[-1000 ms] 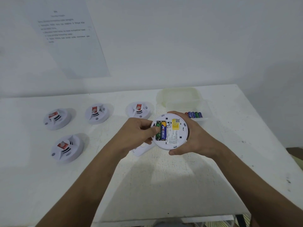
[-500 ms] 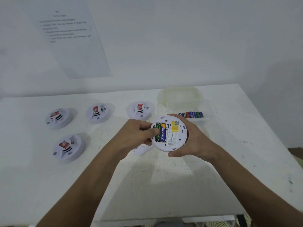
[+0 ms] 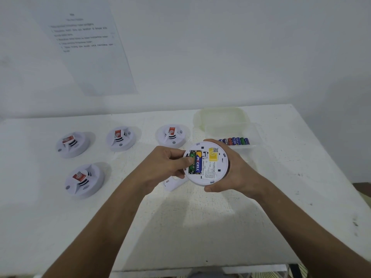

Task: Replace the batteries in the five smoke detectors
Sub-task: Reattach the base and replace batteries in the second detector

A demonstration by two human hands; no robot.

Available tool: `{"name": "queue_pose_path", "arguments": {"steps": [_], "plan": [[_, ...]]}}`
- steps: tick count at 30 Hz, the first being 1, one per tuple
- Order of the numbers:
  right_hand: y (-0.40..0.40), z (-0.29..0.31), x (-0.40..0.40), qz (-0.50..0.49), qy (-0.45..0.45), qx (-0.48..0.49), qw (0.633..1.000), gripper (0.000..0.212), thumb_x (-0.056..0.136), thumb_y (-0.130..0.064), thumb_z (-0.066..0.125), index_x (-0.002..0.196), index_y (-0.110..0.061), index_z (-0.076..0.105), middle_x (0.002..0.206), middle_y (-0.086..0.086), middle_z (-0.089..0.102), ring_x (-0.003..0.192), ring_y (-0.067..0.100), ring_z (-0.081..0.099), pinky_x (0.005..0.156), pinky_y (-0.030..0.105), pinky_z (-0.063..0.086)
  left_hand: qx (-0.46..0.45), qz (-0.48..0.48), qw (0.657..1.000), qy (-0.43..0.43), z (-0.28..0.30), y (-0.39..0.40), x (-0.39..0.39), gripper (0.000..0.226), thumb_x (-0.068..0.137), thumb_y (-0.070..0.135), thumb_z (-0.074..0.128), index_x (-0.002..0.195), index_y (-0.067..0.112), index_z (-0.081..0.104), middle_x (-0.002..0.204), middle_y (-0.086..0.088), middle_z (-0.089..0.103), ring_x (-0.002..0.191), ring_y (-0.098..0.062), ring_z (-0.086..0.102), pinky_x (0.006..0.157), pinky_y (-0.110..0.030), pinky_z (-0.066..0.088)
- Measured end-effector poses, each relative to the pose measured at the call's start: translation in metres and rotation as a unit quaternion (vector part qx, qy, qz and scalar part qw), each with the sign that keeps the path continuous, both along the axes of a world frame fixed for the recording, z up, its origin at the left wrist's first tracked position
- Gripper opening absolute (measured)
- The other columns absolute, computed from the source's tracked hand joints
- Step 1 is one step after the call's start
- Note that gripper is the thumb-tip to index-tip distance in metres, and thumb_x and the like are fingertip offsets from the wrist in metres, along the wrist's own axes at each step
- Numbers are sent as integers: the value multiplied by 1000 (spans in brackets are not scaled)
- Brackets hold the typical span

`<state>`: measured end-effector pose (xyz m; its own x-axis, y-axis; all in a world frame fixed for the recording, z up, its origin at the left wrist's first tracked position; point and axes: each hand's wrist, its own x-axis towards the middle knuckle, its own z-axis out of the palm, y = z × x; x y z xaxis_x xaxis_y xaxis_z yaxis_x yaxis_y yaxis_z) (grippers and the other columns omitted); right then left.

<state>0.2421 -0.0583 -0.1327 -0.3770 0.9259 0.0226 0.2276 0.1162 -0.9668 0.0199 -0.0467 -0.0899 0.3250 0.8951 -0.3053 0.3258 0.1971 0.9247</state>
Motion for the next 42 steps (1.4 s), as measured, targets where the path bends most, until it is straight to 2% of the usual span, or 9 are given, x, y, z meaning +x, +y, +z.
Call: {"name": "queue_pose_path", "arguments": {"steps": [4, 10, 19, 24, 29, 32, 36, 40, 42], "plan": [[-1, 0, 2, 6, 5, 0, 1000, 94, 53, -8, 91, 133, -29, 47, 122, -20, 62, 118, 3, 58, 89, 18, 53, 2, -8, 1000, -1, 0, 0, -1, 15, 92, 26, 67, 104, 26, 76, 96, 5, 77, 92, -21, 72, 81, -31, 60], [-1, -3, 1, 3, 14, -2, 1000, 95, 53, -6, 91, 134, -28, 46, 121, -20, 64, 117, 5, 59, 89, 20, 54, -4, -5, 1000, -12, 0, 1, -2, 13, 91, 27, 68, 100, 27, 77, 95, 3, 77, 92, -23, 71, 76, -25, 59], [1, -1, 6, 3, 27, -4, 1000, 99, 52, -5, 92, 137, -31, 47, 125, -13, 63, 119, 10, 60, 86, 25, 57, 4, 23, 1000, -8, 3, -1, 7, 21, 91, 32, 66, 107, 22, 76, 93, 5, 77, 78, -9, 71, 67, -20, 55], [0, -3, 6, 1, 18, -1, 1000, 100, 52, -5, 92, 137, -31, 46, 124, -16, 64, 118, 9, 60, 88, 24, 56, 47, 59, 996, 48, -2, -1, 18, 7, 86, 34, 72, 92, 30, 74, 77, 16, 75, 72, -5, 72, 56, -15, 54], [-1, -4, 9, -2, 6, -2, 1000, 101, 53, -4, 91, 140, -26, 44, 122, -19, 63, 118, 7, 60, 86, 21, 56, 28, 75, 996, 40, 0, 3, 21, 12, 80, 34, 79, 83, 25, 72, 74, 11, 75, 71, -9, 73, 54, -19, 56], [0, -3, 13, -3, -2, -4, 1000, 99, 53, -5, 91, 136, -31, 45, 119, -24, 63, 115, 2, 60, 84, 18, 55, 42, 69, 995, 63, 2, 2, 26, 15, 81, 36, 77, 92, 28, 69, 79, 10, 75, 69, -5, 72, 54, -18, 55], [4, 2, 21, -9, -20, -4, 1000, 94, 54, -6, 92, 132, -33, 47, 119, -29, 62, 117, -2, 58, 82, 12, 53, 83, 12, 994, 71, 8, 2, 20, 46, 83, 24, 75, 121, 38, 55, 99, 6, 72, 70, -6, 71, 57, -20, 55], [8, 4, 26, -17, -25, -6, 1000, 96, 52, -14, 92, 135, -32, 47, 126, -20, 62, 120, 0, 57, 88, 16, 54, 148, -70, 976, 144, 15, 8, 15, 59, 81, 19, 70, 131, 42, 51, 109, 14, 68, 79, -3, 71, 74, -28, 59], [9, 5, 26, -20, -34, -10, 999, 90, 52, -17, 90, 129, -34, 48, 122, -27, 61, 117, -6, 57, 90, 14, 54, 152, -75, 975, 141, 17, 11, 17, 60, 80, 20, 70, 133, 41, 50, 108, 15, 67, 81, -1, 71, 76, -27, 58]]}}
